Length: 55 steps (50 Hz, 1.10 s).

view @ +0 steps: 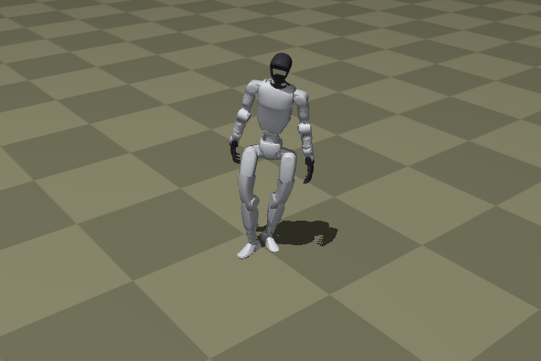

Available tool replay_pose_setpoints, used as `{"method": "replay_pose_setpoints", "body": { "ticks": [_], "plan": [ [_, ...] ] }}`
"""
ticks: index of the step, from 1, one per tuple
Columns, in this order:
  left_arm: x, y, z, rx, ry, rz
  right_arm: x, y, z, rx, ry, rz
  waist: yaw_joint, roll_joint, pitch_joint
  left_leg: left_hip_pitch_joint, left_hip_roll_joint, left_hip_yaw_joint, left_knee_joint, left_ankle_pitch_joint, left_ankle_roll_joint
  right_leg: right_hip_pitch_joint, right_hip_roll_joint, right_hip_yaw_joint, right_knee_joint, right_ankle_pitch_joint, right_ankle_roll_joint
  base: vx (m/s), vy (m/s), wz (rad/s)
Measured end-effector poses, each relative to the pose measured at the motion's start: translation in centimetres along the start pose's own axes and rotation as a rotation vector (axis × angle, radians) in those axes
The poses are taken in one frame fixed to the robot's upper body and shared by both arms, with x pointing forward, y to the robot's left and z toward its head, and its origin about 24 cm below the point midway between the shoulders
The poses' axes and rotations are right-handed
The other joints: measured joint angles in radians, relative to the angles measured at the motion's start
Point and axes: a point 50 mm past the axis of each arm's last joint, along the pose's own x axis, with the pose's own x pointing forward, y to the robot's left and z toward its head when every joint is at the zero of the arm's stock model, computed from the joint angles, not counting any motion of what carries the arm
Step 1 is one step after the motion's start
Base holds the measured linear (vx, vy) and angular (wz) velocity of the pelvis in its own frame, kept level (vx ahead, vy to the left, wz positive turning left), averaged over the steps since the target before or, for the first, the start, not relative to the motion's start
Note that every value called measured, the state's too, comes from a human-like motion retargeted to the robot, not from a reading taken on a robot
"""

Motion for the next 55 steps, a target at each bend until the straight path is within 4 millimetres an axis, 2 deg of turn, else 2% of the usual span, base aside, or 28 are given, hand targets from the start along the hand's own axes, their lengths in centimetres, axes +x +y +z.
{"method": "replay_pose_setpoints", "body": {
  "ticks": [3, 7, 12, 16, 19, 22, 23, 25, 27, 28, 30, 31, 33, 36, 37, 40, 42, 43, 45, 48, 50, 52, 55],
  "plan": [
    [0.1, -0.9, -0.8, 0.041, 0.038, -0.028, 0.2, 0.6, -0.3, 0.013, 0.001, 0.013, -0.038, 0.012, -0.009, 0.031, 0.001, 0.071, -0.024, -0.009, -0.001, 0.02, 0.018, 0.114, 0.041, 0.006, 0.023, -0.02, -0.06, -1.83],
    [0.1, -2.5, -0.8, 0.156, 0.053, -0.053, 0.4, 1.0, -0.9, -0.026, 0.02, -0.011, -0.058, 0.041, -0.024, 0.063, 0.005, 0.173, -0.062, -0.017, -0.021, 0.074, 0.029, 0.076, 0.067, -0.019, 0.015, -0.04, -0.13, -1.84],
    [-0.1, -4.4, 1.6, 0.301, -0.042, -0.111, 0.6, 1.3, -2.2, -0.107, 0.076, 0.001, -0.058, 0.064, -0.025, 0.107, -0.017, 0.275, -0.111, -0.021, -0.06, 0.157, 0.038, -0.034, 0.03, -0.056, 0.018, 0.06, -0.12, -1.54],
    [-0.4, -5.1, 3.5, 0.368, -0.168, -0.13, 0.8, 1.5, -3.5, -0.153, 0.128, -0.002, -0.047, 0.066, -0.025, 0.13, -0.042, 0.344, -0.121, -0.035, -0.076, 0.184, 0.05, -0.026, -0.048, -0.104, -0.034, 0.1, -0.13, -1.2],
    [-0.4, -5.4, 3.5, 0.372, -0.181, -0.093, 0.8, 1.5, -4.2, -0.147, 0.157, -0.006, -0.047, 0.057, -0.017, 0.124, -0.031, 0.397, -0.055, -0.056, -0.055, 0.162, 0.036, 0.068, -0.051, -0.102, -0.048, 0.05, -0.1, -0.53],
    [-0.3, -5.4, 2.8, 0.344, -0.149, -0.073, 0.9, 1.3, -4.4, -0.132, 0.146, -0.004, -0.049, 0.013, -0.004, 0.092, -0.002, 0.433, 0.12, -0.065, 0.018, 0.178, -0.027, 0.096, -0.065, -0.129, -0.043, 0.13, -0.07, -0.54],
    [-0.2, -5.1, 2.1, 0.338, -0.13, -0.076, 0.9, 1.4, -4.4, -0.131, 0.136, 0.002, -0.041, -0.006, 0.002, 0.092, 0.014, 0.428, 0.197, -0.062, 0.043, 0.198, -0.039, 0.123, -0.071, -0.142, -0.039, 0.37, -0.27, -1.24],
    [0.0, -4.0, 1.0, 0.326, -0.085, -0.061, 0.9, 1.5, -3.3, -0.106, 0.094, -0.007, 0.005, -0.033, 0.039, 0.096, 0.124, 0.366, 0.44, -0.093, 0.051, 0.266, -0.02, 0.193, -0.075, -0.191, -0.051, 0.54, -0.48, -1.57],
    [0.1, -3.8, 0.2, 0.314, -0.046, -0.045, 0.8, 1.6, -1.8, -0.046, 0.039, -0.043, 0.023, -0.008, 0.061, -0.015, 0.221, 0.201, 0.647, -0.093, 0.051, 0.289, 0.031, 0.199, -0.103, -0.194, -0.073, 0.26, -0.32, -0.51],
    [0.1, -4.1, -0.7, 0.302, -0.015, -0.053, 0.9, 1.8, -1.4, -0.02, 0.02, -0.054, 0.026, 0.011, 0.058, -0.091, 0.226, 0.108, 0.697, -0.071, 0.051, 0.284, 0.049, 0.196, -0.117, -0.177, -0.076, -0.12, 0.15, 0.0],
    [0.1, -4.9, -2.5, 0.287, 0.046, -0.106, 0.9, 2.0, -0.7, 0.014, -0.028, -0.067, 0.039, 0.028, 0.033, -0.227, 0.126, -0.033, 0.667, -0.004, 0.051, 0.25, 0.021, 0.179, -0.141, -0.131, -0.056, -0.22, 0.48, 0.12],
    [0.1, -5.3, -3.2, 0.289, 0.071, -0.144, 0.8, 1.8, -0.2, 0.017, -0.059, -0.068, 0.037, 0.026, 0.018, -0.259, 0.084, -0.051, 0.607, 0.02, 0.045, 0.23, -0.003, 0.169, -0.142, -0.123, -0.045, -0.04, 0.43, 0.18],
    [0.0, -5.7, -4.6, 0.301, 0.124, -0.216, 0.6, 1.7, 0.9, 0.0, -0.11, -0.056, 0.05, 0.024, -0.001, -0.292, 0.045, -0.065, 0.49, 0.046, 0.009, 0.208, -0.023, 0.175, -0.139, -0.12, -0.037, 0.18, 0.21, -0.07],
    [-0.2, -5.7, -6.0, 0.331, 0.193, -0.28, 0.0, 1.3, 2.7, -0.069, -0.163, -0.038, 0.081, 0.045, 0.009, -0.331, 0.011, -0.151, 0.331, 0.072, -0.079, 0.217, 0.003, 0.198, -0.142, -0.126, -0.037, 0.22, 0.13, -0.29],
    [-0.3, -5.7, -6.3, 0.34, 0.21, -0.289, -0.2, 1.0, 3.5, -0.098, -0.178, -0.039, 0.086, 0.059, 0.018, -0.346, -0.002, -0.208, 0.287, 0.089, -0.125, 0.227, 0.021, 0.203, -0.148, -0.127, -0.038, 0.19, 0.13, -0.17],
    [-0.3, -5.6, -6.7, 0.361, 0.235, -0.295, -1.0, 0.2, 5.4, -0.176, -0.223, -0.068, 0.072, 0.109, 0.038, -0.366, -0.029, -0.396, 0.185, 0.154, -0.312, 0.269, 0.083, 0.193, -0.172, -0.134, -0.034, 0.26, 0.16, 0.08],
    [-0.3, -5.6, -6.6, 0.379, 0.228, -0.3, -1.3, -0.1, 6.2, -0.204, -0.252, -0.088, 0.059, 0.113, 0.036, -0.366, -0.055, -0.443, 0.167, 0.192, -0.282, 0.293, 0.083, 0.17, -0.182, -0.137, -0.016, 0.32, 0.19, 0.22],
    [-0.3, -5.7, -6.5, 0.388, 0.222, -0.303, -1.4, -0.2, 6.4, -0.211, -0.265, -0.093, 0.059, 0.106, 0.032, -0.364, -0.07, -0.429, 0.17, 0.217, -0.22, 0.301, 0.072, 0.167, -0.182, -0.139, -0.005, 0.34, 0.19, 0.05],
    [-0.3, -5.7, -6.3, 0.396, 0.21, -0.301, -1.5, -0.3, 6.4, -0.221, -0.282, -0.093, 0.069, 0.087, 0.02, -0.347, -0.07, -0.314, 0.182, 0.185, -0.109, 0.314, 0.045, 0.168, -0.174, -0.141, 0.018, 0.35, 0.2, -0.23],
    [-0.2, -5.8, -5.7, 0.347, 0.189, -0.275, -1.6, -0.3, 6.5, -0.26, -0.282, -0.095, 0.08, 0.069, 0.012, -0.346, -0.102, -0.406, 0.223, 0.149, -0.07, 0.313, 0.014, 0.178, -0.122, -0.125, 0.062, 0.35, 0.21, -0.62],
    [-0.1, -5.8, -5.0, 0.302, 0.163, -0.255, -1.4, -0.2, 6.4, -0.234, -0.277, -0.144, 0.068, 0.066, 0.008, -0.327, -0.078, -0.373, 0.23, 0.128, -0.05, 0.291, 0.0, 0.187, -0.052, -0.079, 0.105, 0.34, 0.18, -0.5],
    [0.0, -5.7, -3.8, 0.267, 0.124, -0.233, -1.1, -0.1, 5.8, -0.153, -0.274, -0.186, 0.062, 0.078, 0.007, -0.299, -0.042, -0.336, 0.217, 0.112, -0.03, 0.246, -0.008, 0.188, 0.059, 0.027, 0.142, 0.32, 0.19, -0.54],
    [0.0, -5.5, -1.8, 0.224, 0.053, -0.193, -0.6, 0.1, 4.5, -0.095, -0.239, -0.142, 0.046, 0.117, 0.017, -0.261, 0.009, -0.353, 0.2, 0.096, -0.018, 0.114, 0.0, 0.226, 0.316, 0.166, 0.17, 0.26, 0.16, -0.62]
  ]
}}
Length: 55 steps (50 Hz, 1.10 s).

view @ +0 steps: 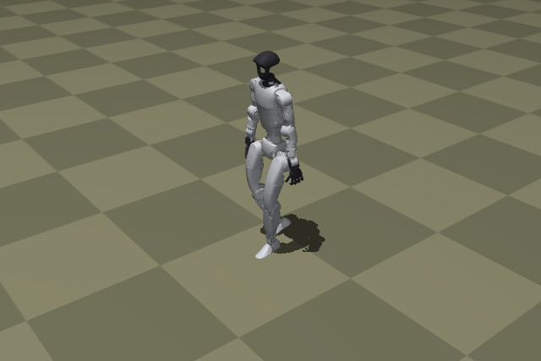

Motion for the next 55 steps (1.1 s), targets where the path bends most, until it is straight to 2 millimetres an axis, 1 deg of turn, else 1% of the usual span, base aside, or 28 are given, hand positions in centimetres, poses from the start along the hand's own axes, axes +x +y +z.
{"method": "replay_pose_setpoints", "body": {
  "ticks": [2, 5, 7, 10, 13, 15, 17, 18, 20, 22, 24, 28, 31, 34, 37, 39, 40, 42, 45, 48, 50, 52, 53, 55],
  "plan": [
    [-0.2, 0.6, 1.4, -0.023, -0.058, 0.042, 0.0, 0.2, -0.9, 0.007, 0.045, 0.046, -0.014, 0.012, 0.0, 0.015, 0.033, 0.03, -0.009, -0.01, 0.004, -0.094, -0.006, -0.027, 0.15, -0.06, -0.007, 0.29, 0.17, -0.75],
    [-0.7, 1.8, 3.5, -0.038, -0.146, 0.111, 0.0, 0.4, -2.3, 0.032, 0.097, 0.072, -0.034, 0.017, 0.008, 0.05, 0.048, 0.063, -0.04, -0.015, 0.014, -0.194, -0.027, -0.118, 0.25, -0.174, -0.036, 0.21, 0.11, -0.58],
    [-1.0, 2.4, 4.6, -0.044, -0.192, 0.151, 0.0, 0.6, -3.2, 0.048, 0.126, 0.078, -0.053, 0.007, 0.011, 0.078, 0.037, 0.078, -0.071, -0.012, 0.017, -0.252, -0.012, -0.138, 0.234, -0.244, -0.049, 0.23, 0.08, -0.38],
    [-1.4, 2.9, 6.0, -0.052, -0.247, 0.184, -0.1, 1.1, -4.6, 0.058, 0.166, 0.095, -0.08, -0.016, 0.013, 0.125, 0.014, 0.116, -0.115, -0.008, 0.022, -0.313, 0.02, -0.132, 0.124, -0.335, -0.086, 0.21, 0.05, -0.34],
    [-1.8, 3.1, 7.3, -0.04, -0.292, 0.184, -0.2, 1.3, -5.7, 0.066, 0.215, 0.099, -0.102, -0.05, 0.027, 0.18, -0.036, 0.121, -0.15, -0.014, 0.04, -0.346, 0.065, -0.04, -0.002, -0.392, -0.108, 0.27, 0.04, -0.2],
    [-1.9, 2.9, 7.8, -0.018, -0.308, 0.175, -0.3, 1.6, -6.8, 0.072, 0.254, 0.099, -0.113, -0.057, 0.033, 0.216, -0.053, 0.124, -0.167, -0.024, 0.05, -0.346, 0.078, -0.009, -0.067, -0.388, -0.151, 0.28, 0.03, -0.01],
    [-1.9, 2.5, 8.1, 0.011, -0.313, 0.165, -0.5, 2.0, -7.8, 0.071, 0.294, 0.112, -0.126, -0.055, 0.034, 0.244, -0.058, 0.11, -0.172, -0.035, 0.055, -0.336, 0.073, -0.025, -0.095, -0.328, -0.244, 0.34, 0.01, 0.14],
    [-1.9, 2.3, 8.2, 0.027, -0.314, 0.159, -0.6, 2.2, -8.3, 0.07, 0.313, 0.121, -0.128, -0.055, 0.033, 0.255, -0.062, 0.107, -0.174, -0.042, 0.059, -0.328, 0.067, -0.031, -0.098, -0.274, -0.275, 0.32, 0.0, 0.1],
    [-1.9, 1.8, 8.4, 0.065, -0.317, 0.143, -0.7, 2.6, -9.0, 0.073, 0.346, 0.141, -0.126, -0.052, 0.032, 0.275, -0.07, 0.096, -0.173, -0.06, 0.069, -0.32, 0.06, -0.027, -0.073, -0.2, -0.28, 0.34, -0.02, 0.1],
    [-1.7, 1.2, 8.2, 0.111, -0.308, 0.128, -0.9, 2.9, -9.5, 0.073, 0.37, 0.16, -0.127, -0.046, 0.033, 0.297, -0.068, 0.086, -0.171, -0.074, 0.069, -0.312, 0.058, -0.042, -0.072, -0.158, -0.29, 0.37, -0.05, 0.14],
    [-1.6, 0.8, 7.8, 0.173, -0.289, 0.112, -0.9, 3.0, -9.6, 0.063, 0.376, 0.178, -0.128, -0.042, 0.034, 0.315, -0.069, 0.096, -0.173, -0.081, 0.069, -0.31, 0.045, -0.036, -0.05, -0.158, -0.278, 0.34, -0.03, 0.09],
    [-1.2, 0.3, 6.6, 0.324, -0.236, 0.074, -0.8, 2.8, -8.9, 0.024, 0.356, 0.186, -0.137, -0.027, 0.026, 0.335, -0.069, 0.11, -0.177, -0.087, 0.069, -0.297, 0.026, -0.039, -0.014, -0.211, -0.233, 0.34, -0.03, 0.12],
    [-0.9, 0.4, 5.3, 0.374, -0.189, 0.074, -0.5, 2.5, -7.8, -0.013, 0.307, 0.179, -0.132, -0.02, 0.019, 0.346, -0.069, 0.117, -0.179, -0.094, 0.069, -0.288, 0.005, -0.063, 0.009, -0.253, -0.209, 0.3, -0.03, -0.05],
    [-0.6, 0.4, 3.9, 0.337, -0.14, 0.064, -0.3, 1.9, -6.6, -0.043, 0.262, 0.161, -0.127, -0.018, 0.011, 0.354, -0.072, 0.13, -0.178, -0.084, 0.069, -0.295, 0.0, -0.044, 0.036, -0.277, -0.192, 0.3, -0.04, -0.05],
    [-0.3, 0.3, 2.4, 0.239, -0.092, 0.039, -0.2, 1.3, -5.6, -0.062, 0.237, 0.136, -0.116, -0.022, 0.002, 0.358, -0.07, 0.145, -0.149, -0.051, 0.069, -0.274, -0.004, -0.046, 0.032, -0.297, -0.189, 0.35, -0.13, -0.15],
    [-0.2, 0.5, 1.3, 0.163, -0.073, 0.027, -0.2, 1.0, -5.0, -0.07, 0.217, 0.129, -0.095, -0.028, 0.005, 0.362, -0.049, 0.166, -0.086, -0.022, 0.069, -0.232, 0.019, -0.022, -0.003, -0.305, -0.189, 0.39, -0.22, -0.44],
    [-0.2, 0.5, 0.8, 0.127, -0.07, 0.026, -0.2, 0.9, -4.8, -0.072, 0.205, 0.126, -0.077, -0.033, 0.011, 0.365, -0.032, 0.181, -0.04, -0.006, 0.069, -0.204, 0.036, -0.004, -0.025, -0.309, -0.192, 0.46, -0.35, -0.72],
    [-0.2, 0.8, 0.5, 0.066, -0.103, 0.038, -0.2, 0.3, -4.2, -0.068, 0.178, 0.111, -0.039, -0.052, 0.031, 0.347, 0.007, 0.187, 0.102, 0.029, 0.069, -0.144, 0.061, 0.027, -0.067, -0.32, -0.209, 0.49, -0.44, -0.72],
    [-0.3, 1.3, 0.1, 0.02, -0.136, 0.051, -0.2, -0.9, -3.5, -0.046, 0.147, 0.078, 0.0, -0.073, 0.057, 0.238, 0.047, 0.12, 0.37, 0.055, 0.069, -0.081, 0.084, 0.074, -0.13, -0.324, -0.243, 0.34, -0.4, -0.32],
    [-0.2, 1.1, -1.0, 0.02, -0.089, 0.017, -0.3, -1.7, -3.3, -0.035, 0.156, 0.054, 0.035, -0.078, 0.068, 0.138, 0.103, 0.137, 0.573, -0.068, 0.069, -0.027, 0.096, 0.079, -0.205, -0.321, -0.276, 0.24, -0.2, -0.12],
    [-0.1, 0.8, -1.8, 0.031, -0.046, -0.026, -0.4, -2.3, -2.9, -0.038, 0.167, 0.037, 0.049, -0.07, 0.068, 0.069, 0.125, 0.154, 0.639, -0.131, 0.069, -0.002, 0.105, 0.073, -0.256, -0.307, -0.281, 0.12, 0.1, 0.06],
    [0.0, 0.3, -2.8, 0.043, 0.002, -0.062, -0.5, -2.5, -2.5, -0.052, 0.168, 0.026, 0.066, -0.061, 0.062, 0.015, 0.103, 0.184, 0.618, -0.157, 0.069, 0.019, 0.103, 0.06, -0.304, -0.283, -0.268, 0.05, 0.39, 0.18],
    [0.1, 0.0, -3.2, 0.051, 0.022, -0.078, -0.5, -2.5, -2.4, -0.058, 0.163, 0.021, 0.07, -0.058, 0.055, -0.011, 0.078, 0.197, 0.58, -0.159, 0.069, 0.026, 0.092, 0.045, -0.328, -0.27, -0.255, 0.04, 0.52, 0.53],
    [0.2, -0.9, -3.9, 0.067, 0.045, -0.106, -0.4, -2.6, -2.0, -0.073, 0.146, 0.013, 0.053, -0.058, 0.031, -0.063, -0.015, 0.202, 0.438, -0.131, 0.069, 0.023, 0.05, 0.009, -0.368, -0.244, -0.221, 0.01, 0.53, 0.99]
  ]
}}
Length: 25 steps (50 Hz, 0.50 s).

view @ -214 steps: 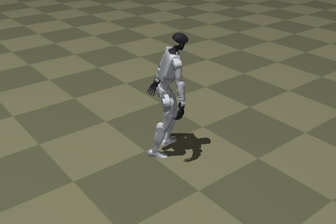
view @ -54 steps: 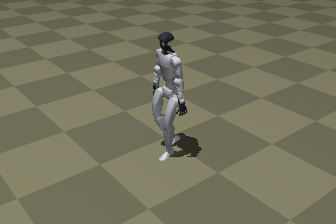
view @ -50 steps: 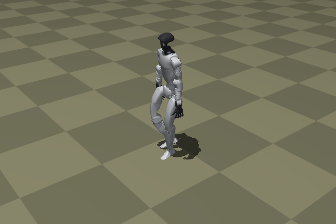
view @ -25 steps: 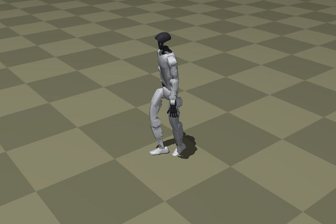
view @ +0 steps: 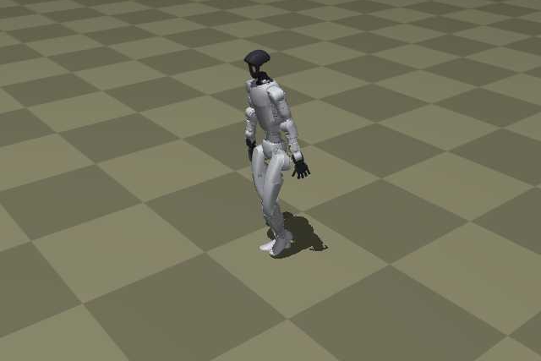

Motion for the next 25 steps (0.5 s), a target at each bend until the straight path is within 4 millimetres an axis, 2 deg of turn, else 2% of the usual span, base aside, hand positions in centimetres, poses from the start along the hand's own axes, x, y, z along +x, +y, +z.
{"method": "replay_pose_setpoints", "body": {
  "ticks": [2, 5, 7, 10, 12, 15, 18, 22, 25],
  "plan": [
    [0.2, -0.7, -0.3, 0.006, 0.01, -0.02, -0.1, -0.1, 0.6, -0.02, -0.027, 0.002, -0.03, 0.009, -0.019, -0.031, -0.088, -0.061, -0.177, 0.04, -0.053, -0.006, -0.013, -0.033, -0.013, 0.0, 0.015, 0.16, 0.29, 0.92],
    [0.3, -1.6, -0.8, -0.002, 0.025, -0.048, -0.2, 0.1, 1.8, -0.052, -0.071, 0.023, -0.029, 0.043, -0.019, -0.036, -0.142, -0.235, -0.384, 0.071, -0.228, 0.026, 0.041, -0.041, -0.038, -0.019, 0.008, 0.21, 0.05, 0.0],
    [0.4, -2.2, -1.0, -0.008, 0.029, -0.064, -0.3, 0.4, 2.5, -0.054, -0.094, 0.032, -0.015, 0.061, -0.012, -0.027, -0.16, -0.327, -0.455, 0.109, -0.265, 0.058, 0.068, -0.036, -0.045, -0.033, 0.013, 0.29, 0.06, -0.52],
    [0.6, -3.3, -1.1, 0.012, 0.002, -0.093, -0.4, 0.7, 3.2, -0.052, -0.111, 0.042, 0.013, 0.06, -0.016, -0.017, -0.168, -0.304, -0.452, 0.281, -0.136, 0.081, 0.063, 0.01, -0.021, -0.041, 0.042, 0.33, 0.09, -0.68],
    [0.7, -4.0, -1.2, 0.05, -0.01, -0.116, -0.5, 1.0, 3.5, -0.065, -0.112, 0.047, 0.008, 0.057, -0.028, -0.01, -0.163, -0.256, -0.44, 0.286, -0.071, 0.088, 0.053, 0.007, 0.001, -0.036, 0.071, 0.34, 0.12, -0.49],
    [0.7, -4.7, -1.5, 0.101, 0.013, -0.139, -0.5, 1.7, 4.0, -0.09, -0.12, 0.056, 0.011, 0.043, -0.029, -0.026, -0.166, -0.251, -0.362, 0.253, -0.033, 0.115, 0.029, -0.004, 0.023, -0.02, 0.116, 0.34, 0.09, -0.58],
    [0.7, -4.6, -1.8, 0.143, 0.036, -0.153, -0.3, 2.7, 3.6, -0.102, -0.117, 0.101, 0.026, 0.026, -0.044, -0.008, -0.159, -0.216, -0.336, 0.229, -0.005, 0.139, 0.001, -0.03, 0.034, 0.007, 0.17, 0.39, 0.07, -0.49],
    [0.6, -3.5, -1.4, 0.122, 0.032, -0.105, 0.0, 3.4, 2.8, -0.113, -0.13, 0.152, 0.066, 0.016, -0.064, 0.021, -0.134, -0.211, -0.327, 0.181, 0.0, 0.158, -0.01, -0.056, 0.059, 0.052, 0.254, 0.32, -0.02, -0.67],
    [0.4, -2.1, 0.0, 0.044, -0.019, -0.035, -0.1, 3.2, 3.0, -0.096, -0.155, 0.135, 0.083, 0.041, -0.07, -0.014, -0.056, -0.201, -0.287, 0.163, -0.003, 0.092, 0.046, -0.065, 0.131, 0.128, 0.265, 0.06, -0.18, -0.79]
  ]
}}
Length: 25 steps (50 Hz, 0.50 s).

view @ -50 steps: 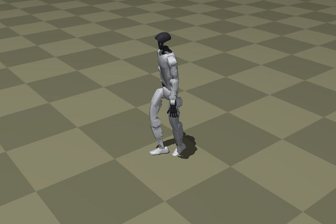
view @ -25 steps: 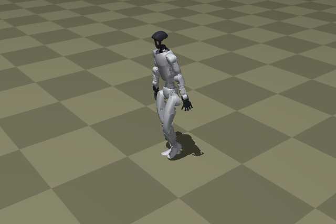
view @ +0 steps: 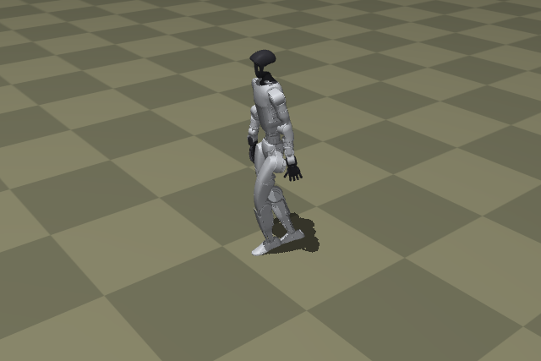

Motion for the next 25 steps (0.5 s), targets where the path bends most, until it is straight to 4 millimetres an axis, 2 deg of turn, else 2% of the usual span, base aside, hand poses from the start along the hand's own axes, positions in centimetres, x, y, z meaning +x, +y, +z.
{"method": "replay_pose_setpoints", "body": {
  "ticks": [3, 5, 9, 13, 17, 20, 22, 25],
  "plan": [
    [-0.3, 1.3, 1.2, -0.079, -0.046, 0.046, 0.0, -0.3, 0.0, 0.025, -0.009, -0.03, -0.012, 0.031, 0.004, 0.002, 0.07, -0.003, 0.015, -0.011, -0.02, -0.071, 0.038, -0.026, 0.124, 0.089, 0.0, 0.08, -0.16, -0.58],
    [-0.5, 2.1, 2.1, -0.115, -0.078, 0.046, -0.1, -0.6, 0.0, 0.033, -0.013, -0.05, -0.031, 0.053, 0.012, 0.017, 0.114, 0.001, 0.011, -0.01, -0.036, -0.133, 0.058, -0.014, 0.239, 0.108, 0.0, 0.11, -0.06, -0.39],
    [-1.3, 4.0, 3.8, 0.003, -0.128, 0.005, -0.1, -0.7, -0.5, 0.054, -0.001, -0.088, -0.082, 0.066, 0.026, 0.065, 0.12, -0.002, -0.036, 0.001, -0.029, -0.243, 0.044, -0.012, 0.373, -0.001, 0.0, 0.18, 0.16, 0.0],
    [-2.1, 5.9, 4.9, 0.189, -0.112, 0.094, 0.1, -0.2, -2.7, 0.084, 0.052, -0.092, -0.146, 0.039, 0.039, 0.177, 0.037, -0.027, -0.148, 0.018, 0.003, -0.282, -0.059, -0.042, 0.354, -0.117, -0.017, 0.27, 0.27, 0.49],
    [-2.7, 7.3, 6.4, 0.247, -0.13, 0.222, 0.1, 0.6, -4.9, 0.103, 0.134, -0.058, -0.169, 0.001, 0.057, 0.256, 0.001, -0.028, -0.208, 0.021, 0.003, -0.328, -0.078, -0.02, 0.208, -0.216, -0.123, 0.22, -0.02, 0.0],
    [-3.1, 7.6, 7.7, 0.179, -0.181, 0.268, 0.1, 1.4, -6.3, 0.117, 0.2, -0.013, -0.171, -0.039, 0.07, 0.298, -0.028, -0.018, -0.227, 0.021, 0.003, -0.357, -0.072, 0.048, 0.079, -0.23, -0.186, 0.16, -0.07, -0.14],
    [-3.1, 7.6, 8.2, 0.108, -0.211, 0.278, 0.1, 2.4, -7.3, 0.127, 0.243, 0.028, -0.179, -0.063, 0.07, 0.322, -0.042, -0.023, -0.245, 0.031, 0.003, -0.365, -0.075, 0.062, 0.01, -0.134, -0.269, 0.19, -0.07, 0.14],
    [-3.5, 8.0, 9.0, 0.015, -0.257, 0.289, 0.1, 4.0, -8.2, 0.13, 0.293, 0.093, -0.199, -0.093, 0.068, 0.367, -0.047, -0.037, -0.292, 0.04, 0.003, -0.365, -0.067, 0.067, -0.036, 0.101, -0.412, 0.17, -0.14, 0.36]
  ]
}}
